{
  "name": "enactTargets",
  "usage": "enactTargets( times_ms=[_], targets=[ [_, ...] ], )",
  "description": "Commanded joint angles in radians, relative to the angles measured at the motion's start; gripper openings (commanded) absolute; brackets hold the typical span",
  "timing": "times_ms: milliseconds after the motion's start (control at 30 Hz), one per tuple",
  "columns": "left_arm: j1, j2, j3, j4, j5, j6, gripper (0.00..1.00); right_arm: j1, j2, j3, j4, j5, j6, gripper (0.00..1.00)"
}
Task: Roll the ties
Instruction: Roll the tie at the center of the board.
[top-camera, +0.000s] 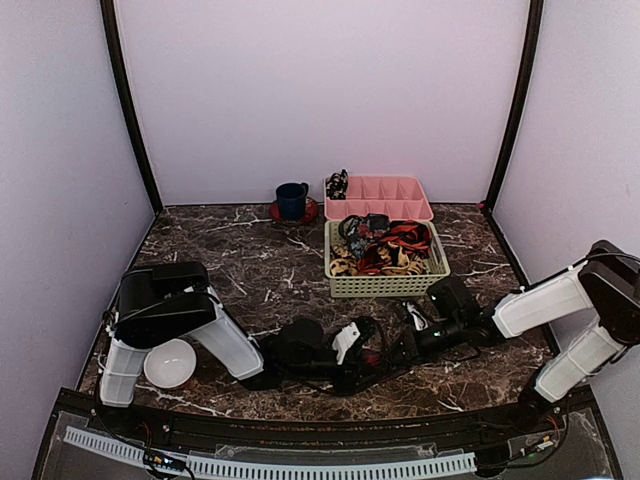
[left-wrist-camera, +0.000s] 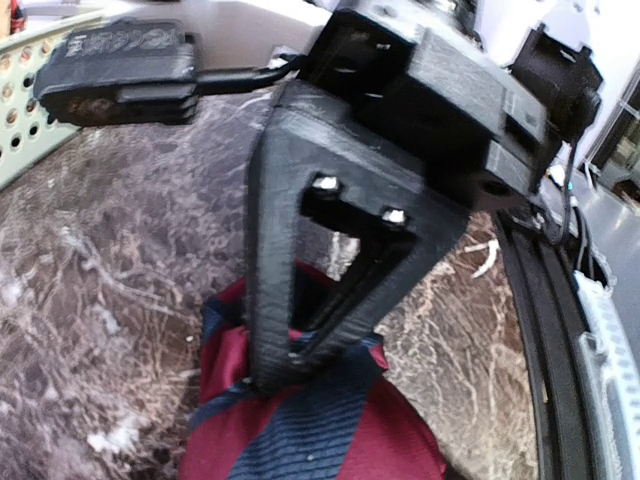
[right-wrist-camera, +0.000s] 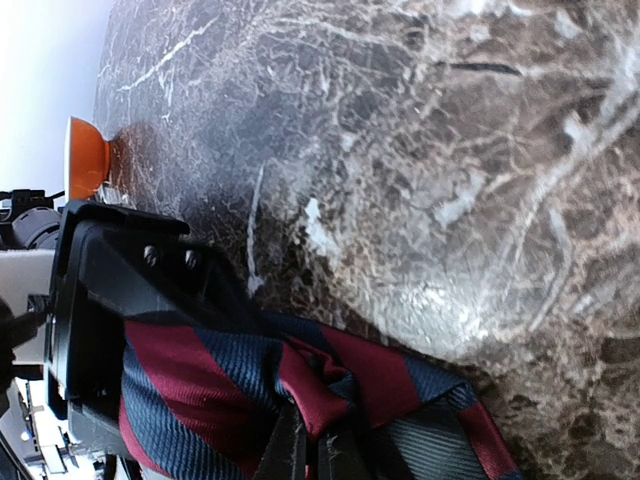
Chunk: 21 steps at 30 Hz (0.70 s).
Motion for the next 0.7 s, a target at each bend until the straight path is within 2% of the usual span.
enactTargets(
  times_ms=[0, 33, 133, 300, 500, 667],
  targets=[
    [-0.01, 0.013, 0.033, -0.072, 0.014, 0.035, 0.32, 0.017, 0.019, -0.03, -0.157, 0.071, -0.012, 0.0],
    [-0.018, 0.011, 0.028, -0.099, 0.005, 0.067, 0.27, 0.015, 0.005, -0.02, -0.166, 0.062, -0.013, 0.0],
    [-0.031, 0.0, -0.007, -0.18, -0.022, 0.149, 0.17, 0.0, -0.07, 0.003, -0.229, 0.061, -0.017, 0.19],
    [-0.032, -0.014, -0.049, -0.264, -0.051, 0.232, 0.14, -0.058, -0.221, 0.02, -0.324, 0.061, -0.012, 0.48],
    [-0.033, -0.015, -0.039, -0.329, -0.072, 0.296, 0.12, -0.126, -0.218, 0.022, -0.399, 0.08, -0.052, 0.64],
    [-0.033, -0.015, -0.031, -0.34, -0.072, 0.306, 0.12, -0.129, -0.103, 0.026, -0.36, 0.057, -0.081, 0.69]
  ],
)
